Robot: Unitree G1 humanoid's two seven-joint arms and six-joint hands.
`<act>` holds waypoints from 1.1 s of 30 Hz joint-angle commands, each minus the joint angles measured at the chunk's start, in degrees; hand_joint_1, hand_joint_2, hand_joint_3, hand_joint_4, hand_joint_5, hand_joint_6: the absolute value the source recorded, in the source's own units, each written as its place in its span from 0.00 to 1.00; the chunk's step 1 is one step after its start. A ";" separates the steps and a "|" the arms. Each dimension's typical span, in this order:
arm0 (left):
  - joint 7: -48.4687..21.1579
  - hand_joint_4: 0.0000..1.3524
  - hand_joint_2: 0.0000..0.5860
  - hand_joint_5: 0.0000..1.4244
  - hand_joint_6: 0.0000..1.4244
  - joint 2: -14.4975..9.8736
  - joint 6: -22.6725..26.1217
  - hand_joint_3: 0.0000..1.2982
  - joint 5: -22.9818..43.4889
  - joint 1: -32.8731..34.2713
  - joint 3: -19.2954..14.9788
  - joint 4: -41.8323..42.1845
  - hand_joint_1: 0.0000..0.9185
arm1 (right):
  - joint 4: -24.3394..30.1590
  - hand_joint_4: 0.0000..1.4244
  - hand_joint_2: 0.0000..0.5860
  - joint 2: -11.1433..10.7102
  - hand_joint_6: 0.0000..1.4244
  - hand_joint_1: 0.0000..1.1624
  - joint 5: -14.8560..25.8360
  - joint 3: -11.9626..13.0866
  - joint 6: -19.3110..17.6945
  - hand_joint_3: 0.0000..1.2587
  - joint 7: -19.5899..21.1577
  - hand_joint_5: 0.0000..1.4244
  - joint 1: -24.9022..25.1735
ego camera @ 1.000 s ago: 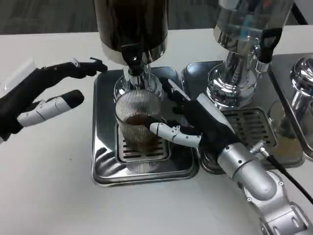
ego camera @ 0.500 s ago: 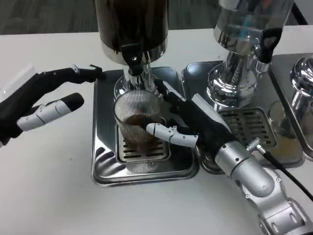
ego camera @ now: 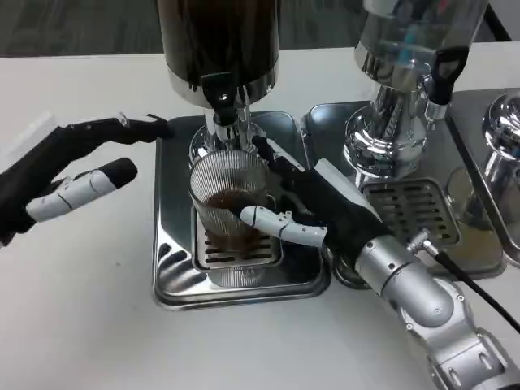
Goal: Grasp the cup under the faucet to collect the drink, then remove the cup.
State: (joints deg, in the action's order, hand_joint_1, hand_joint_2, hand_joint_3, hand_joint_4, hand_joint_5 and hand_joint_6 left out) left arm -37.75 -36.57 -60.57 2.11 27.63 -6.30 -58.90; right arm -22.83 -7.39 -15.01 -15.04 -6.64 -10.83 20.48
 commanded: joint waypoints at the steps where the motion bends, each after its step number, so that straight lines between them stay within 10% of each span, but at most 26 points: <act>1: 0.43 0.16 0.20 0.17 0.16 -0.75 0.31 0.29 0.71 -0.86 -0.40 0.73 0.00 | -0.99 0.00 0.36 0.19 0.02 0.34 0.54 0.20 0.30 0.00 -0.35 0.00 -0.02; 33: -0.02 0.17 0.21 0.17 0.16 -1.04 0.94 0.30 0.33 0.09 -0.02 0.17 0.00 | 2.39 0.00 0.35 -0.60 0.04 0.29 0.64 1.74 -0.45 0.00 0.47 0.00 -3.08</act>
State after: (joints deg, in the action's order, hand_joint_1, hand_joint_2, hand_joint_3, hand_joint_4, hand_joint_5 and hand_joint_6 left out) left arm -37.75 -36.62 -60.14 2.11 27.49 -6.23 -58.88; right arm -21.79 -7.55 -14.27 -13.47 -6.60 -10.84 18.16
